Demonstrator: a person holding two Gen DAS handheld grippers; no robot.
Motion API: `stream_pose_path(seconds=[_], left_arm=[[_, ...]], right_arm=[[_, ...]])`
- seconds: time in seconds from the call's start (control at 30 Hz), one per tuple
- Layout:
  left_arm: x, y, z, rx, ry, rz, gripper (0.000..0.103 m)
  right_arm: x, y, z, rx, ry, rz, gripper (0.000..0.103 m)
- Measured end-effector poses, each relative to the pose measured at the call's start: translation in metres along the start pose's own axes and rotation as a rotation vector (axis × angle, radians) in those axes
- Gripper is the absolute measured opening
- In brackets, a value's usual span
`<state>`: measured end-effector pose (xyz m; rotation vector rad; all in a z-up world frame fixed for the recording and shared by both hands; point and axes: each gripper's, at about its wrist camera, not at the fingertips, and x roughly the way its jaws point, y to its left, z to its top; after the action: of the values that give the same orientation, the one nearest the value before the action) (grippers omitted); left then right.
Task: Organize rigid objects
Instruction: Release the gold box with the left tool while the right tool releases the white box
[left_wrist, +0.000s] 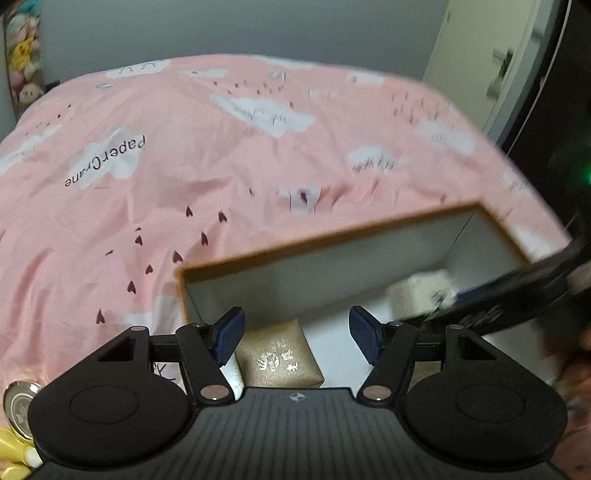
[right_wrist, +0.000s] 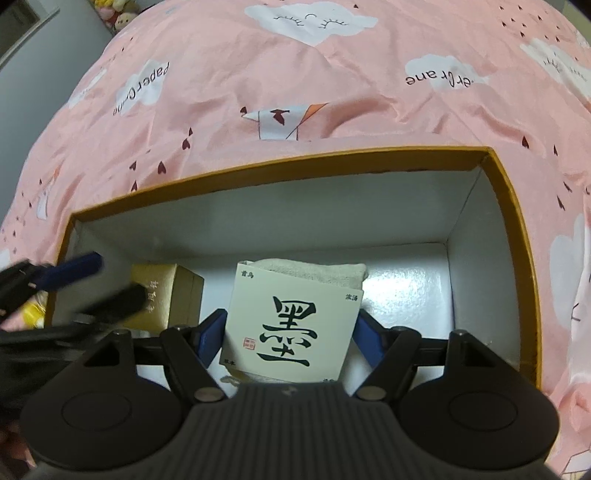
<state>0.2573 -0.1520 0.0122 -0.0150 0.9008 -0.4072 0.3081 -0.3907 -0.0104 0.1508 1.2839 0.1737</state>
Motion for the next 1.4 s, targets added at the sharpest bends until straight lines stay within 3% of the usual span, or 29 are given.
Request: stream_pose_path(seconds=[0.13, 0.2, 0.37, 0.53, 0.8, 1.03, 1.23, 1.3, 1.4], left_arm=[[-0.023, 0.015, 0.001, -0.023, -0.043, -0.008, 0.075], [-0.024, 0.025, -0.002, -0.053, -0.019, 0.003, 0.066], [-0.017, 0.05, -0.015, -0.159, 0.024, -0.051, 0.04], [-0.015, 0.064, -0.022, -0.223, 0.017, -0.097, 0.03], [-0.017, 0.076, -0.028, -0.289, -0.005, -0.143, 0.026], [-0.016, 0.079, -0.03, -0.303, -0.011, -0.156, 0.026], [-0.017, 0.08, -0.031, -0.313, -0.014, -0.161, 0.026], [-0.017, 0.08, -0.03, -0.312, -0.014, -0.16, 0.026], [-0.018, 0.079, -0.03, -0.311, -0.014, -0.158, 0.026]], right_arm=[[0.009, 0.011, 0.002, -0.018, 0.023, 0.006, 0.072], [0.015, 0.02, 0.004, -0.04, 0.032, -0.01, 0.072], [0.035, 0.042, 0.011, -0.098, 0.061, -0.034, 0.072], [0.056, 0.057, 0.017, -0.12, 0.094, -0.039, 0.072], [0.067, 0.072, 0.022, -0.144, 0.105, -0.029, 0.073], [0.053, 0.064, 0.017, -0.157, 0.098, 0.035, 0.073], [0.054, 0.068, 0.004, -0.223, 0.153, 0.017, 0.071], [0.057, 0.07, -0.001, -0.232, 0.169, 0.008, 0.062], [0.057, 0.076, -0.004, -0.254, 0.151, -0.003, 0.06]])
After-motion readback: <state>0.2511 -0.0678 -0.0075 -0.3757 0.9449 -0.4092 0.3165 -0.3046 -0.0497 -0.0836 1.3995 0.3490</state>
